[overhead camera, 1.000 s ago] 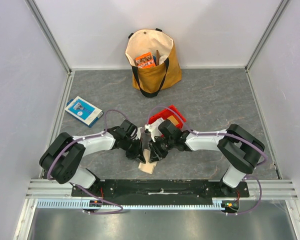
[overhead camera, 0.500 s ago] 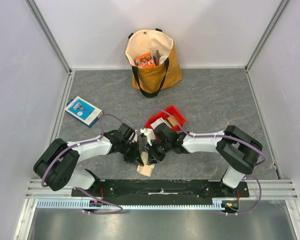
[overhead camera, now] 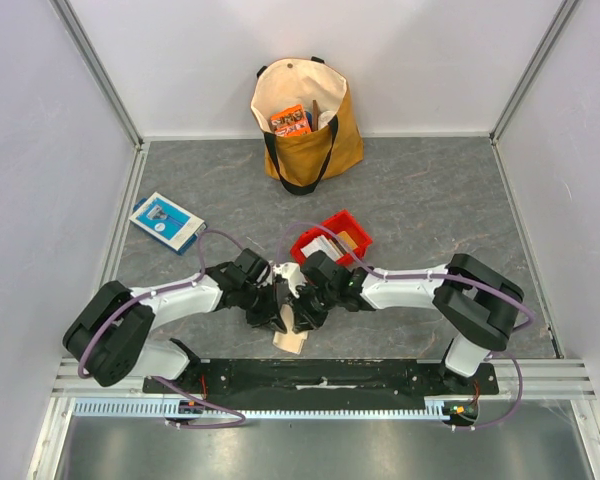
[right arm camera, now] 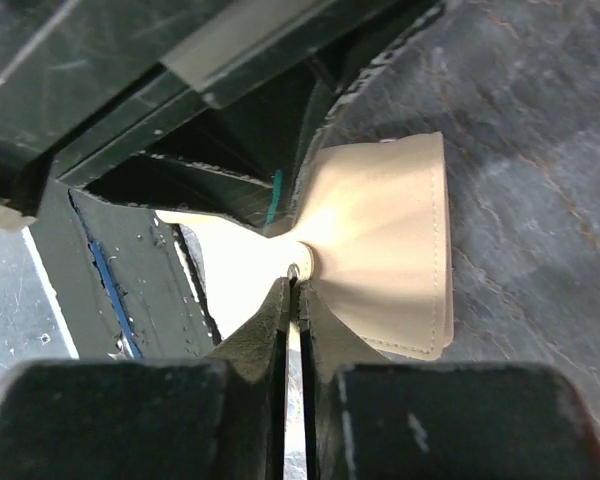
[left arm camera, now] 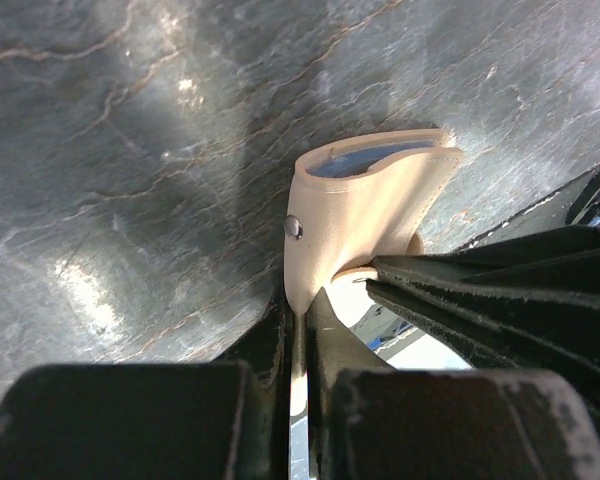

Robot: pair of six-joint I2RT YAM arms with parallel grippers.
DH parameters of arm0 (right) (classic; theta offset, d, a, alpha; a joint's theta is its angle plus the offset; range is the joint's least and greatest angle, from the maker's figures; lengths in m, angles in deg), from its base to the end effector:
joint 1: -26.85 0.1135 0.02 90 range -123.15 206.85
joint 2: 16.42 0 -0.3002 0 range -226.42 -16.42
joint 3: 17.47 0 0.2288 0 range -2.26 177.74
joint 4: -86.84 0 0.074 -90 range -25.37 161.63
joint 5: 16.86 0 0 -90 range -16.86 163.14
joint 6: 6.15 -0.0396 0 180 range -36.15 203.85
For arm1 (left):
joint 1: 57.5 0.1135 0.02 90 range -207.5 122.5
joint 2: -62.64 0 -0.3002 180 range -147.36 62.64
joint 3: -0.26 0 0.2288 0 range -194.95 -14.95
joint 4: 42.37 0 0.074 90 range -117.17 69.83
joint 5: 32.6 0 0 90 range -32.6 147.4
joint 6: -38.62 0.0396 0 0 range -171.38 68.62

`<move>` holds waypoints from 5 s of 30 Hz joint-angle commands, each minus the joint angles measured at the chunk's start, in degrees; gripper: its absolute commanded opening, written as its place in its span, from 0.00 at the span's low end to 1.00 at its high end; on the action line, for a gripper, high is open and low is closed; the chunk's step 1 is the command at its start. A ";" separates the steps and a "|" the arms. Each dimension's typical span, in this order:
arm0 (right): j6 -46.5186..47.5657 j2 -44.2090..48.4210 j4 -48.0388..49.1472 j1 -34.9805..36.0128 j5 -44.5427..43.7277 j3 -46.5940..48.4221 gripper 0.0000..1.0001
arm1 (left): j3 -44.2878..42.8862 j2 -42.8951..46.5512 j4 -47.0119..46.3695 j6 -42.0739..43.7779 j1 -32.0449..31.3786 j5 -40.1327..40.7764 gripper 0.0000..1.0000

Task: Put the credit cards into the card holder
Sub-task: Open the card holder at the center of the board, then move the storage box to the center of the board, then pick up the credit card from the storage box.

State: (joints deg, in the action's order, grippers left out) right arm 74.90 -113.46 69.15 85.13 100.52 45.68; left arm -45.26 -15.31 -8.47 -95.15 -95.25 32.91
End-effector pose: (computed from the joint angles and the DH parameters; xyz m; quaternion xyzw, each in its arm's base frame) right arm 0.1499 0.2771 0.1983 -0.4536 0.8013 0.3631 0.1425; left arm 0.1438 -0.1321 0.1836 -0.0068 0.9574 -0.2881 0.0163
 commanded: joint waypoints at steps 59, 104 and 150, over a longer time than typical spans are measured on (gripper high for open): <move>-35.95 22.07 -21.43 -17.67 -43.12 8.30 0.79 | -10.54 13.11 -2.17 1.75 1.98 23.69 0.80; -35.70 22.15 -18.17 -39.12 -42.32 -3.55 0.67 | -30.51 -27.42 -34.52 0.17 3.22 -2.67 0.80; 3.59 0.71 -17.38 -33.94 -6.38 14.81 0.85 | -15.31 -20.39 -35.75 -7.38 -2.23 5.95 0.16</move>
State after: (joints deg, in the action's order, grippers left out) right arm 77.39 -111.86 50.64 51.01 91.34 58.03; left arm -58.28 -34.04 -40.64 -100.46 -97.09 40.32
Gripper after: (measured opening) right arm 0.845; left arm 0.173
